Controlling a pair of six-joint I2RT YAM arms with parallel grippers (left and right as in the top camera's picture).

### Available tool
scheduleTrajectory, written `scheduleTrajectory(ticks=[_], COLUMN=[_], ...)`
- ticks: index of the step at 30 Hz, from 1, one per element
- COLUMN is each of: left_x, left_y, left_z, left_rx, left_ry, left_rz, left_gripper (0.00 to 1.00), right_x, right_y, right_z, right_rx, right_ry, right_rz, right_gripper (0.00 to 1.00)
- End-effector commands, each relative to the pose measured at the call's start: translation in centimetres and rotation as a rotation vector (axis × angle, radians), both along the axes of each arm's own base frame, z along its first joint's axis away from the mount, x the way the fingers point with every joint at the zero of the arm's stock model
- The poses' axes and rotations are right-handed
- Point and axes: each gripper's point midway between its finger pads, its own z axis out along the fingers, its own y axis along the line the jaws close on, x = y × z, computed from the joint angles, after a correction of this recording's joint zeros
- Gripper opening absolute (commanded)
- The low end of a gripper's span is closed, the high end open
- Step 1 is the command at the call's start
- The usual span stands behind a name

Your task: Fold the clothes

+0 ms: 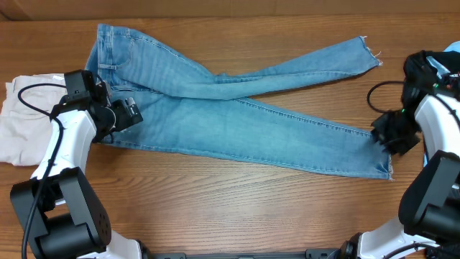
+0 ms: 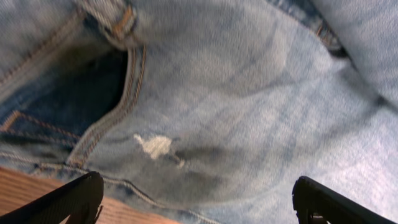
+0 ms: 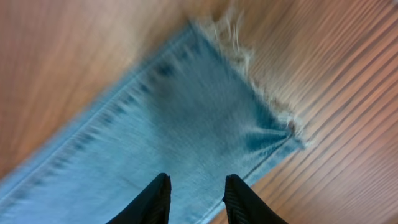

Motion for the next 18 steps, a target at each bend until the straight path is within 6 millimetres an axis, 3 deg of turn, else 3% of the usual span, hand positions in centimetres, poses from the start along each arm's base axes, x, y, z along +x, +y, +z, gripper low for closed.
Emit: scheduleTrajectory(ticks=[1, 4, 11, 15, 18], left_x=[0.1, -0.2, -1.3, -3.1, -4.9], left_y=[0.1, 0.2, -0.1, -0.5, -1.0], left_z=[0.0, -1.0, -5.4, -8.4, -10.1], left_rx=[0.029, 0.035, 0.004, -0.031, -0.058], left_ry=[-0.006, 0.021, 0.147, 0.261, 0.357], left_rz=[-0.023, -0.033, -0.034, -0.021, -0.017], left_gripper=[1.0, 0.98, 0.89, 0.88, 0.83], right_x=[-1.1, -2.1, -3.6, -4.3, -4.9], right_y=[1.1, 1.5, 2.4, 2.5, 1.4], right_z=[-1.8, -2.9, -5.1, -6.1, -6.4], right_rx=[0.045, 0.057, 0.084, 0.08, 0.033], right_ry=[0.019, 0.038, 0.057, 0.062, 0.081], right_rz=[0.007, 0.007, 0.053, 0.052, 0.041], right_gripper=[0.34, 0.33, 0.33, 0.33, 0.33])
